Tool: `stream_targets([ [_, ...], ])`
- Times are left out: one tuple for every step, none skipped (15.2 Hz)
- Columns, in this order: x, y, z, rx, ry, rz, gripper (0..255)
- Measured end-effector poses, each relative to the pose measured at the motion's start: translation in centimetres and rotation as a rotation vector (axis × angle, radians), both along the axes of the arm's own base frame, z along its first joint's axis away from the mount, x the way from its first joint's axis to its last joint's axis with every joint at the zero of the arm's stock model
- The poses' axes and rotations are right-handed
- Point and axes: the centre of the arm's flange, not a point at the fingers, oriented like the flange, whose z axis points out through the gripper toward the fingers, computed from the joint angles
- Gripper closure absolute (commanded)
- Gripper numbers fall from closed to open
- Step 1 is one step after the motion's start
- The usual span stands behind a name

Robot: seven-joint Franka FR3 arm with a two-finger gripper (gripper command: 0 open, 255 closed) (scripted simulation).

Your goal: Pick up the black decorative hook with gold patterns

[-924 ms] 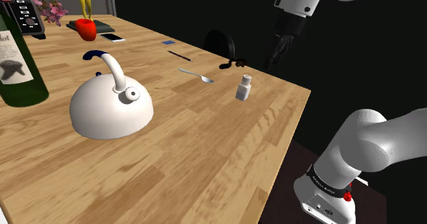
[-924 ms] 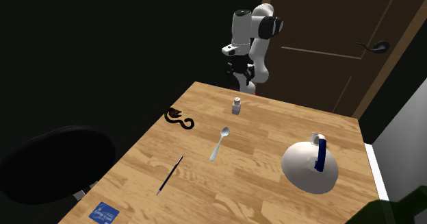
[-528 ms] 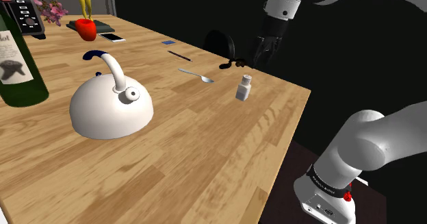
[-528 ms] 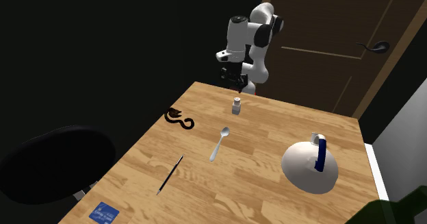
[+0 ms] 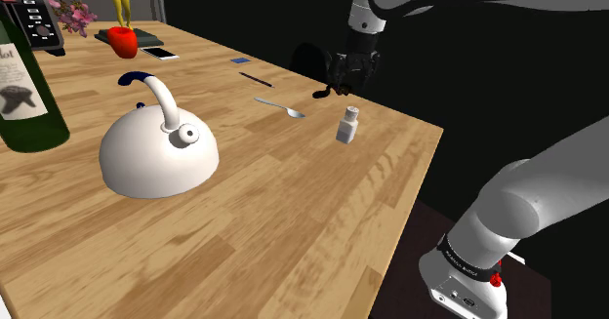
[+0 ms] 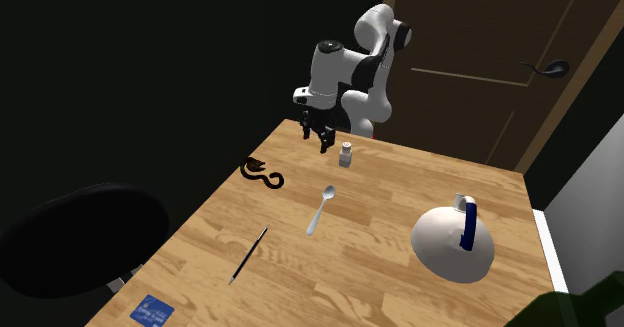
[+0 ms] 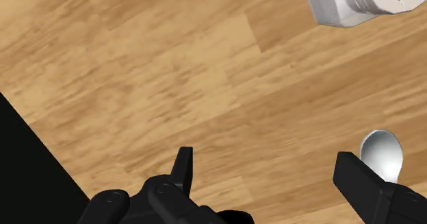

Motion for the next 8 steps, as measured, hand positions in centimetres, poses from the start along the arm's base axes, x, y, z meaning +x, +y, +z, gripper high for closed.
stream_targets([
  [1.0, -0.7, -0.4, -0.012, -0.001, -0.037, 0],
  [1.9, -1.3, -1.0, -0.024, -0.001, -0.074, 0],
  [3.0, -1.8, -1.2, -0.036, -0.001, -0.11, 0],
  [3.8, -2.7, -1.6, -0.048, -0.001, -0.148, 0],
  [4.8, -3.3, -2.1, -0.06, -0.002, -0.184, 0],
  [5.8, -4.2, -2.4, -0.072, -0.002, -0.222, 0],
  [6.6, -4.9, -2.7, -0.084, -0.002, -0.258, 0],
  [7.4, -5.8, -2.8, -0.096, -0.003, -0.296, 0],
])
